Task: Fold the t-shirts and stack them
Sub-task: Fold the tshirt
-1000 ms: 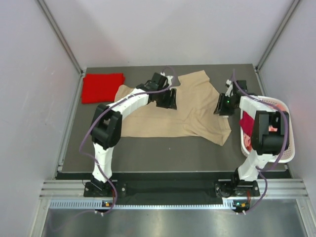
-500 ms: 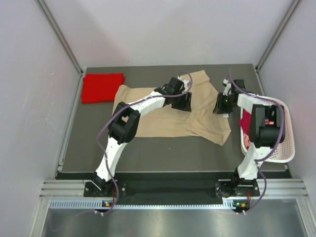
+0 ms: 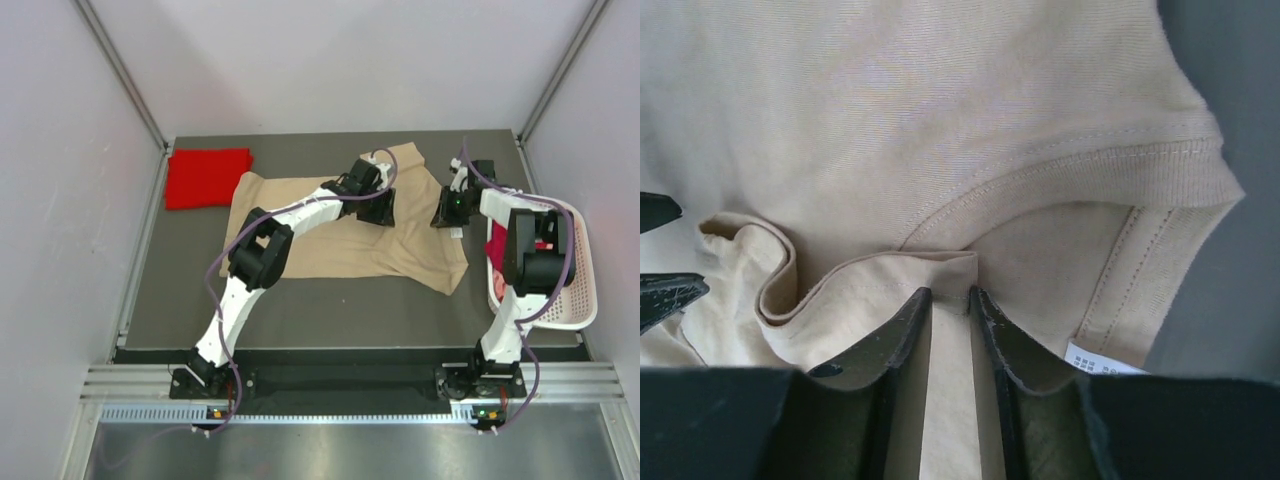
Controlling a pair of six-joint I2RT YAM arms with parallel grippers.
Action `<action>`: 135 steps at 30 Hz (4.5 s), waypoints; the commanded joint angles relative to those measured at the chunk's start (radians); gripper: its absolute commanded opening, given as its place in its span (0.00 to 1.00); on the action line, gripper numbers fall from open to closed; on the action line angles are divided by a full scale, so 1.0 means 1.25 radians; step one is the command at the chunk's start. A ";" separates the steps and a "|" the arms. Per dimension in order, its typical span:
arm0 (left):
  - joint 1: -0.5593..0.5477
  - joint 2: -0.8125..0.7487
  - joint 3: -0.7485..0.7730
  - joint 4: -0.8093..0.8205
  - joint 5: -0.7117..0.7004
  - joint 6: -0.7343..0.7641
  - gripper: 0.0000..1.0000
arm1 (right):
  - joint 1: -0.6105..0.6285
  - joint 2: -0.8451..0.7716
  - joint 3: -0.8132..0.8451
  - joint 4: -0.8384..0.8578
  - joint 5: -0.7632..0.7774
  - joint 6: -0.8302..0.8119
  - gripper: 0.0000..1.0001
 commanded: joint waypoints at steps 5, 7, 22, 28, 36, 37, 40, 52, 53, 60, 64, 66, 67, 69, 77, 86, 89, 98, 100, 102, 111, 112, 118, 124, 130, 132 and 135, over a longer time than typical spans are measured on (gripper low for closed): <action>-0.003 0.023 0.033 0.062 0.037 -0.023 0.39 | -0.010 -0.003 0.023 0.064 -0.039 -0.018 0.11; -0.003 0.023 0.033 0.066 0.043 -0.028 0.28 | -0.010 -0.005 0.021 0.069 -0.041 -0.018 0.05; -0.002 -0.103 -0.057 0.109 -0.094 -0.092 0.00 | 0.009 -0.082 0.024 0.112 -0.056 -0.013 0.00; -0.001 -0.123 -0.086 0.120 -0.127 -0.114 0.00 | 0.025 -0.077 0.050 0.125 -0.042 -0.045 0.00; 0.004 -0.140 -0.128 0.144 -0.169 -0.152 0.00 | 0.067 -0.059 0.094 0.143 -0.015 -0.127 0.00; 0.004 -0.149 -0.133 0.150 -0.175 -0.153 0.00 | 0.069 -0.059 0.093 0.153 -0.011 -0.143 0.00; 0.004 -0.160 -0.151 0.151 -0.206 -0.162 0.00 | 0.080 -0.053 0.097 0.163 0.003 -0.164 0.00; 0.004 -0.190 -0.200 0.147 -0.279 -0.184 0.00 | 0.106 -0.043 0.103 0.198 0.013 -0.220 0.00; 0.004 -0.188 -0.199 0.147 -0.279 -0.186 0.00 | 0.108 -0.045 0.104 0.201 0.016 -0.224 0.00; 0.004 -0.182 -0.201 0.136 -0.297 -0.195 0.00 | 0.116 -0.055 0.105 0.218 0.014 -0.257 0.00; 0.005 -0.183 -0.210 0.135 -0.306 -0.199 0.00 | 0.124 -0.056 0.109 0.231 0.012 -0.280 0.00; 0.005 -0.184 -0.216 0.135 -0.312 -0.206 0.00 | 0.125 -0.051 0.115 0.233 0.009 -0.288 0.00; 0.004 -0.183 -0.216 0.134 -0.316 -0.207 0.00 | 0.125 -0.050 0.118 0.234 0.007 -0.288 0.00; 0.004 -0.183 -0.215 0.122 -0.332 -0.216 0.00 | 0.127 -0.045 0.121 0.238 0.004 -0.293 0.00; 0.011 -0.188 -0.228 0.114 -0.348 -0.229 0.00 | 0.139 -0.027 0.142 0.240 -0.023 -0.316 0.00; 0.017 -0.172 -0.216 0.096 -0.353 -0.244 0.00 | 0.148 0.017 0.172 0.217 -0.020 -0.328 0.03; 0.025 -0.158 -0.195 0.056 -0.357 -0.262 0.00 | 0.148 0.033 0.184 0.197 -0.013 -0.328 0.09; 0.031 -0.215 -0.166 -0.002 -0.374 -0.233 0.48 | 0.148 -0.041 0.289 0.040 0.231 -0.131 0.50; 0.033 -0.258 -0.160 -0.032 -0.387 -0.218 0.52 | 0.148 -0.063 0.329 -0.092 0.285 0.000 0.51; 0.035 -0.310 -0.166 -0.055 -0.387 -0.196 0.53 | 0.146 -0.098 0.331 -0.216 0.364 0.148 0.50; 0.073 -0.596 -0.470 -0.121 -0.338 -0.199 0.53 | 0.146 -0.277 0.073 -0.363 0.369 0.017 0.44; 0.079 -0.616 -0.500 -0.124 -0.321 -0.210 0.53 | 0.144 -0.301 0.048 -0.363 0.372 -0.024 0.45; 0.146 -0.778 -0.745 -0.107 -0.243 -0.240 0.57 | 0.132 -0.281 -0.012 -0.370 0.283 -0.160 0.44; 0.416 -0.885 -0.925 -0.022 -0.041 -0.280 0.57 | 0.127 -0.234 -0.003 -0.372 0.270 -0.206 0.43; 0.486 -0.952 -0.973 -0.029 -0.160 -0.305 0.62 | 0.117 -0.201 0.011 -0.375 0.312 -0.250 0.44; 0.495 -0.960 -0.992 -0.030 -0.191 -0.309 0.63 | 0.108 -0.186 0.006 -0.386 0.310 -0.267 0.44; 0.522 -0.952 -1.009 -0.024 -0.217 -0.307 0.64 | 0.084 -0.170 0.007 -0.381 0.295 -0.284 0.44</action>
